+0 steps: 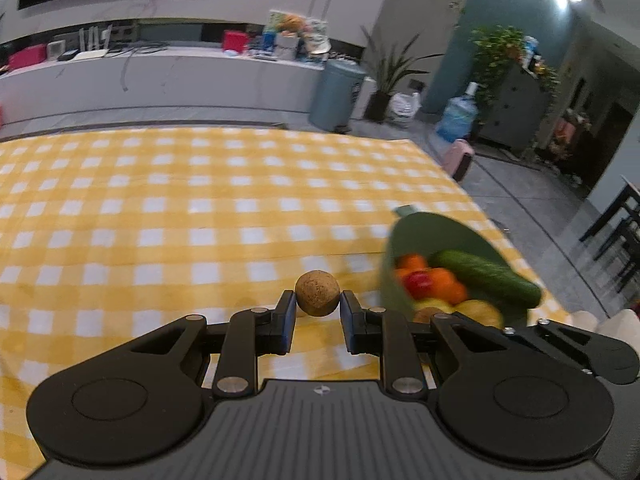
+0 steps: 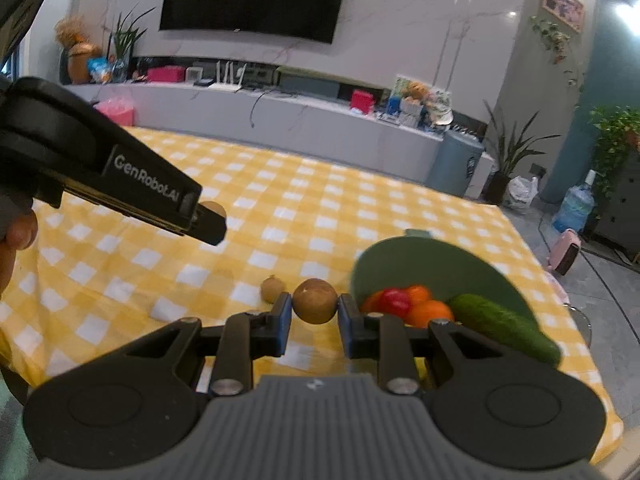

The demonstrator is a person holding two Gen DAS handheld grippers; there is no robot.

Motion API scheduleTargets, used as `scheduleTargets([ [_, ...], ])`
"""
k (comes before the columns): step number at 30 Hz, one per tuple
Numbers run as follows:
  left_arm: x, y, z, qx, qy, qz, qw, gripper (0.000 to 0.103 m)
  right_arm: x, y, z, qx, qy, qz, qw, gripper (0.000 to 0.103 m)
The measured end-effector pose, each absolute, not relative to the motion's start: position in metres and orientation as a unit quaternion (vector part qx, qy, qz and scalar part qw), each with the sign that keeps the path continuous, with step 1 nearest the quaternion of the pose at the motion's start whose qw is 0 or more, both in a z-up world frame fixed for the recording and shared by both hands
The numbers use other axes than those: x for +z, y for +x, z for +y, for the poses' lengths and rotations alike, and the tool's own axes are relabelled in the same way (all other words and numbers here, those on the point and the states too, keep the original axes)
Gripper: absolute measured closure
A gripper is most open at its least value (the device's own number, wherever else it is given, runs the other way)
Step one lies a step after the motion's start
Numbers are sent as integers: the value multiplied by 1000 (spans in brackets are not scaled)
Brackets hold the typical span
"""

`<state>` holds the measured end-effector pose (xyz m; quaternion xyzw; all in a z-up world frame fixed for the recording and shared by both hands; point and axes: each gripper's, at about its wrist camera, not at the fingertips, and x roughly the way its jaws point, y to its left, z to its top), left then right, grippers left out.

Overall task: Organize fruits
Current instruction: 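Carry both small brown fruits over the green colander, then open the left tool to drop its brown fruit while the right tool drops its own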

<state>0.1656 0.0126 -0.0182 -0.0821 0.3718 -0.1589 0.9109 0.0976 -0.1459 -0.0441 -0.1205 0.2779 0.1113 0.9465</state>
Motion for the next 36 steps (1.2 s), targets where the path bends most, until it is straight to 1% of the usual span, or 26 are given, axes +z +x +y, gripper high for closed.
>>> scheduleTargets([
  [11, -16, 173, -50, -198, -56, 384, 900, 77, -37, 93, -203, 45, -91, 279, 955, 82],
  [21, -25, 193, -101, -229, -10, 402, 887, 77, -37, 113, -233, 26, -87, 291, 952, 82],
  [36, -48, 228, -112, -228, 23, 446, 865, 77, -55, 158, -239, 44, -103, 327, 938, 82],
])
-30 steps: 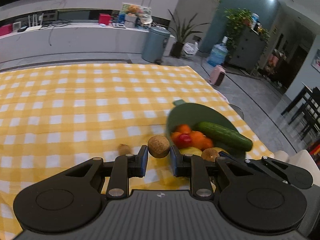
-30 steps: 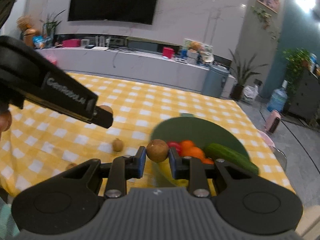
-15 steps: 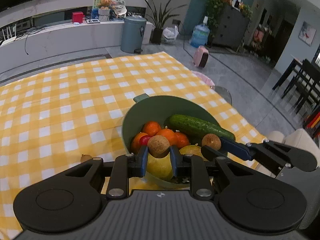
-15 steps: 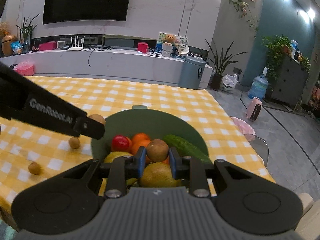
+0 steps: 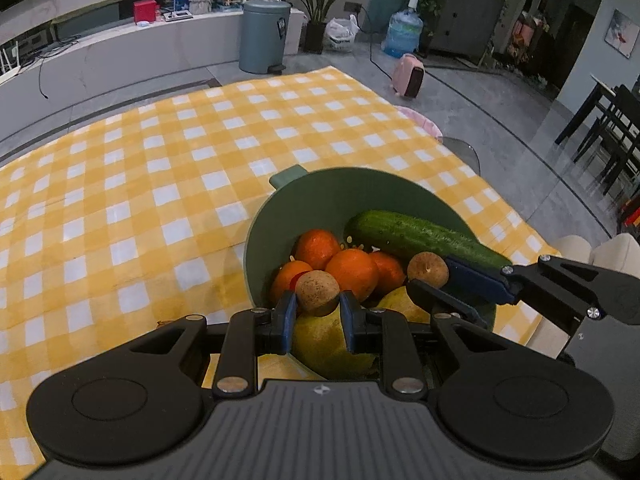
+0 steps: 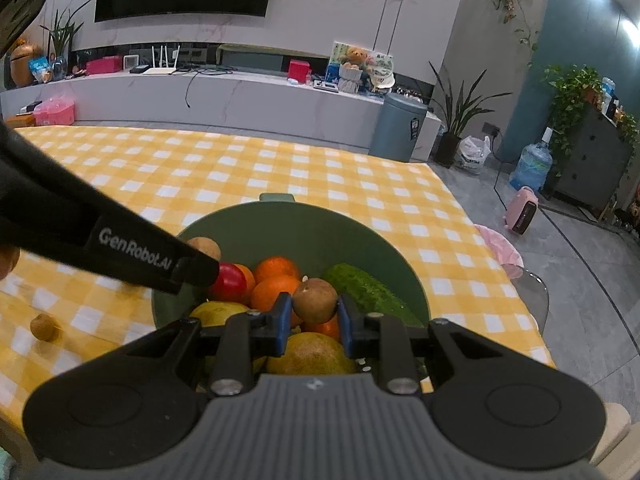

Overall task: Organize fruits
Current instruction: 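Open the left tool to drop its brown fruit while the right tool drops its own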

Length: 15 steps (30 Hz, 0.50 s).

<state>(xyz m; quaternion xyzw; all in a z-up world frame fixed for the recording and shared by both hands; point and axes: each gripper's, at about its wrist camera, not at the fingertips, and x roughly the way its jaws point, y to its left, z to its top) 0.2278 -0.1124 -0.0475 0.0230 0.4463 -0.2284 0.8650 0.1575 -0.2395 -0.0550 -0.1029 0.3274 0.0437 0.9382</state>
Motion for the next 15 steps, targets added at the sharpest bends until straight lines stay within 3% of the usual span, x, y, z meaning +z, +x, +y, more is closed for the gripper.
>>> scheduleTargets([
  [15, -64, 236, -119, -241, 30, 468, 850, 77, -70, 168, -237, 54, -105, 358, 926, 82],
])
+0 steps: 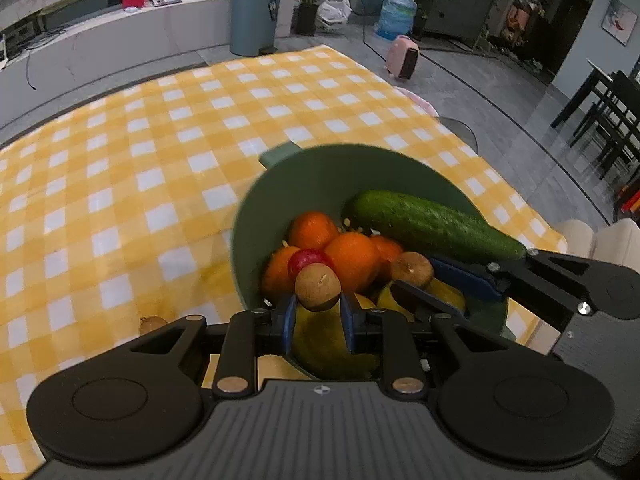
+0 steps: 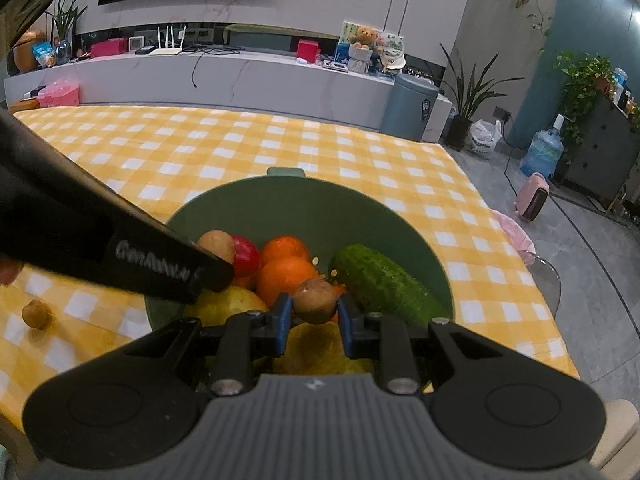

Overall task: Organize fruits
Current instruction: 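Open the left tool to drop its brown fruit while the right tool drops its own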

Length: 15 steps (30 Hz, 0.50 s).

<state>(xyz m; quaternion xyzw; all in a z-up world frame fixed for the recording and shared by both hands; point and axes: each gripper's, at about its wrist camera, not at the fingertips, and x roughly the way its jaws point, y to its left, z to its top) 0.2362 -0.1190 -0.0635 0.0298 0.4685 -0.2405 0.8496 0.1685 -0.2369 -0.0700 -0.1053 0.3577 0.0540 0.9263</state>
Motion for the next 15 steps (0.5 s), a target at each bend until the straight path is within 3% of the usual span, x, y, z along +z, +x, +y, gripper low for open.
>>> scheduleTargets([
  [9, -64, 232, -120, -236, 37, 470, 849, 76, -72, 168, -236, 57, -105, 365, 923, 82],
  [15, -59, 228, -118, -238, 34, 467, 851, 67, -68, 166, -233, 58, -108, 359, 925, 78],
])
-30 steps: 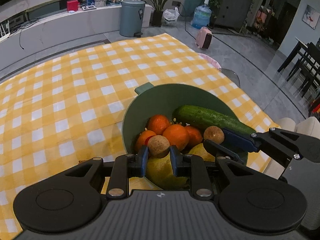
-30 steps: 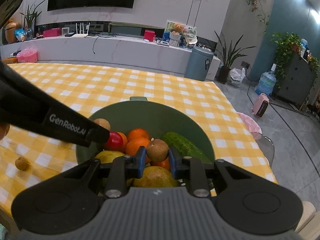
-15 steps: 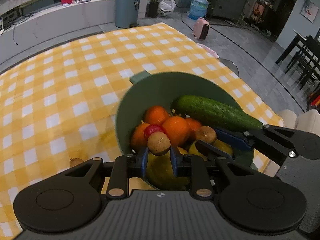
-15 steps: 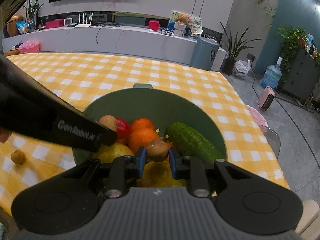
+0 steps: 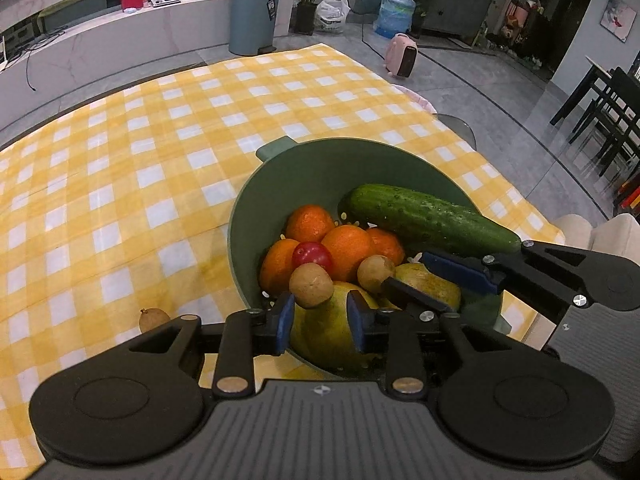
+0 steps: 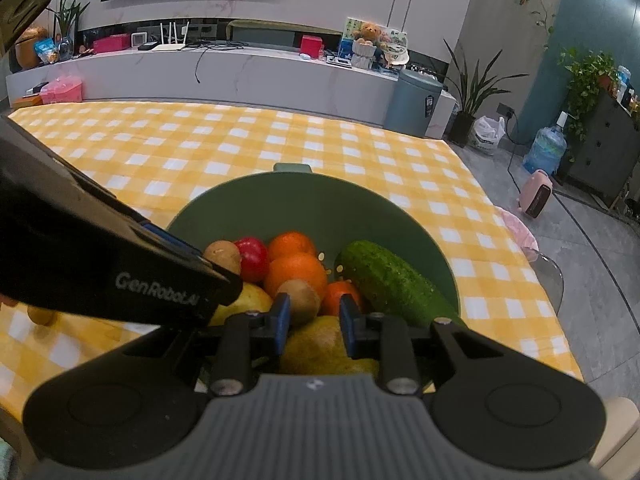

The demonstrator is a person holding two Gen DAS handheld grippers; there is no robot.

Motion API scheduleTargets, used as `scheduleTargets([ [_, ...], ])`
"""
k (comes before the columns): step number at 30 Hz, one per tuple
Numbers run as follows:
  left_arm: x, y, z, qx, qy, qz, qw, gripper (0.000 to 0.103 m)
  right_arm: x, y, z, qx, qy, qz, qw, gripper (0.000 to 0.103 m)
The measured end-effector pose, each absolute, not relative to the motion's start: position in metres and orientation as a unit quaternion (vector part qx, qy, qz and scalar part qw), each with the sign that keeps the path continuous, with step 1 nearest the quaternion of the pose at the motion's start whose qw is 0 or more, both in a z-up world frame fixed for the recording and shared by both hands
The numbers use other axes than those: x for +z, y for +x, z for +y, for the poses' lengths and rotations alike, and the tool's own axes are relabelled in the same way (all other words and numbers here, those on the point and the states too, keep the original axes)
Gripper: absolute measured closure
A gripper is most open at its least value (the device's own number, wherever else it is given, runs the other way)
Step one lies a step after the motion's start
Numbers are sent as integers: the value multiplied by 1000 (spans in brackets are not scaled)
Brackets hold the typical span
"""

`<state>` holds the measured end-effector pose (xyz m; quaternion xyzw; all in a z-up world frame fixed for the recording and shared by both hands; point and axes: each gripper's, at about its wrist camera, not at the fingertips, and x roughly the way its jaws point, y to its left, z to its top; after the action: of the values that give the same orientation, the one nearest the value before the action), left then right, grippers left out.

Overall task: Organize fruits
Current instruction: 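Open the left tool to drop its brown fruit while the right tool drops its own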

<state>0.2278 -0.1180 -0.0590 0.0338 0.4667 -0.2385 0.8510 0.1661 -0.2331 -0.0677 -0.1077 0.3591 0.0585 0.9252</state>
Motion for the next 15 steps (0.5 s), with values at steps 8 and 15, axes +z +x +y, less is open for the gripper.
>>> scheduleTargets([
  [8, -38, 215, -115, -240, 40, 436, 866, 40, -55, 156, -231, 50, -108, 342, 932, 58],
  [15, -11, 197, -103, -236, 41, 407, 881, 34, -41, 140, -231, 35, -102, 320, 941, 43],
])
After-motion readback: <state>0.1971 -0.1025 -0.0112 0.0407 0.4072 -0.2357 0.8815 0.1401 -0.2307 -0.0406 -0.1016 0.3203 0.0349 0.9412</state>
